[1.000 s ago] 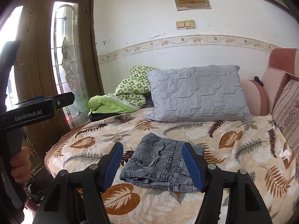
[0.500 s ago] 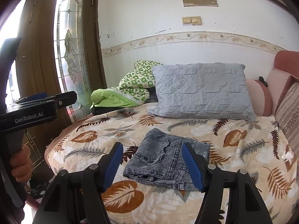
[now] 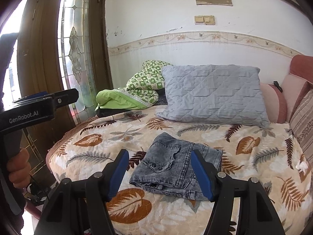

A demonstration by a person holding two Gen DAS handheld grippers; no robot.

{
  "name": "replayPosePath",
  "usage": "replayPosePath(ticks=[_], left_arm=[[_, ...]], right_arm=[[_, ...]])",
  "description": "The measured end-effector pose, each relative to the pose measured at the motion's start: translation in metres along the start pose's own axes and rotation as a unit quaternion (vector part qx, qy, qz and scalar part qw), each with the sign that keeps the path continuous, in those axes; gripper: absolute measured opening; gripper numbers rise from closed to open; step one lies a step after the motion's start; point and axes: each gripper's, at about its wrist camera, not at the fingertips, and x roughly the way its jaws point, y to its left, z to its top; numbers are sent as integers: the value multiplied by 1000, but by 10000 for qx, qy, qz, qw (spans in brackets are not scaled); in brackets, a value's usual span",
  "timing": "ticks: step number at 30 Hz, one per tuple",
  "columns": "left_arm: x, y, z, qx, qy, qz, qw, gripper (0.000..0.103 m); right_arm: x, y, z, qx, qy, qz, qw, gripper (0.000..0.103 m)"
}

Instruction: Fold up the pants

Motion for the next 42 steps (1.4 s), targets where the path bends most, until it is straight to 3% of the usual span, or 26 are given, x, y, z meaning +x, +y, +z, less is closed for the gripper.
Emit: replayPosePath(ticks=[27,42], left_arm=[[-2,0,-1,-69,-56,-232,9997,103],[4,2,-8,-108,6,-360,9993,103]], right_arm=[[1,9,2,-79,-59,17,9999,69],[2,13,12,-79,-138,-222,9996,69]])
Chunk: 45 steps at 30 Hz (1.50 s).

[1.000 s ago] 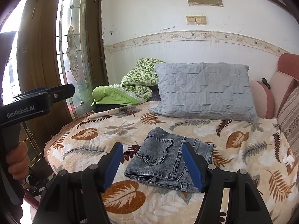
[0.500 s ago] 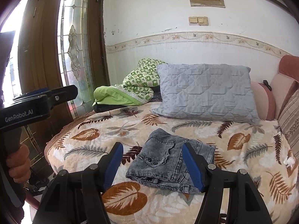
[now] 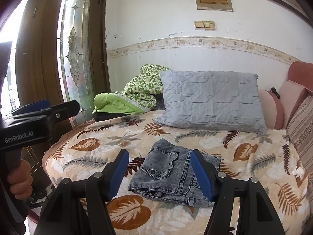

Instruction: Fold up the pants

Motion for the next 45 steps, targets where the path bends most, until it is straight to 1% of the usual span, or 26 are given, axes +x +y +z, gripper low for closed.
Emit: replayPosePath(ticks=[5,11,19,30,38,45], left_arm=[[7,4,-4,-62,61,-46,10000,103],[14,11,-6,-140,109,-60,9998,103],[22,28,-8,-281,138,-6,9995,103],[39,47,-14,-365,221,-36,9991,103],[68,70,-21,-534,363,-51,9979,103],[107,85,-31,-573,538,-23,9969,103]], right_arm=[[6,-2,0,66,64,-77,9999,69],[11,3,1,-5,123,-124,9998,69],[20,11,6,-49,191,-122,9997,69],[39,25,11,-108,349,-83,9993,69],[70,35,19,-139,506,-82,9986,69],[104,42,21,-201,625,-104,9978,69]])
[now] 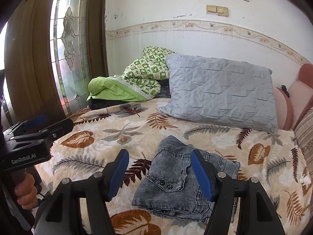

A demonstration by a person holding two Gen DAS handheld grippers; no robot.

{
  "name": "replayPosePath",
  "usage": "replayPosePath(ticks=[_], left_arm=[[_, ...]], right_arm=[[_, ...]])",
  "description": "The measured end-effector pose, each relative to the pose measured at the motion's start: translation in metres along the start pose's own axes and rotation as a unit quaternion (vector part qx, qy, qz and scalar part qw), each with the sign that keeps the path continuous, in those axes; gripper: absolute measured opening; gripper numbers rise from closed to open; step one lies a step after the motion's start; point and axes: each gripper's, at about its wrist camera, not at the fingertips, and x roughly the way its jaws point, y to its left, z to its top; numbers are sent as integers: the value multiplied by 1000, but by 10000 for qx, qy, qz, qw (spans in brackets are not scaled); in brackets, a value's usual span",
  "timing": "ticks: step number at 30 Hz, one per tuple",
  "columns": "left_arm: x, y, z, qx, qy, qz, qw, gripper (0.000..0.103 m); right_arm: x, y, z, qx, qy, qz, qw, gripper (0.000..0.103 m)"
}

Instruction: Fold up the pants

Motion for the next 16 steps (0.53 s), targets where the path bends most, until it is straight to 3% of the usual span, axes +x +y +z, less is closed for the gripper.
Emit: replayPosePath(ticks=[16], left_arm=[[59,-7,-5,140,477,0,9988,103]], right_arm=[[70,-19,-6,289,272,160,9991,69]])
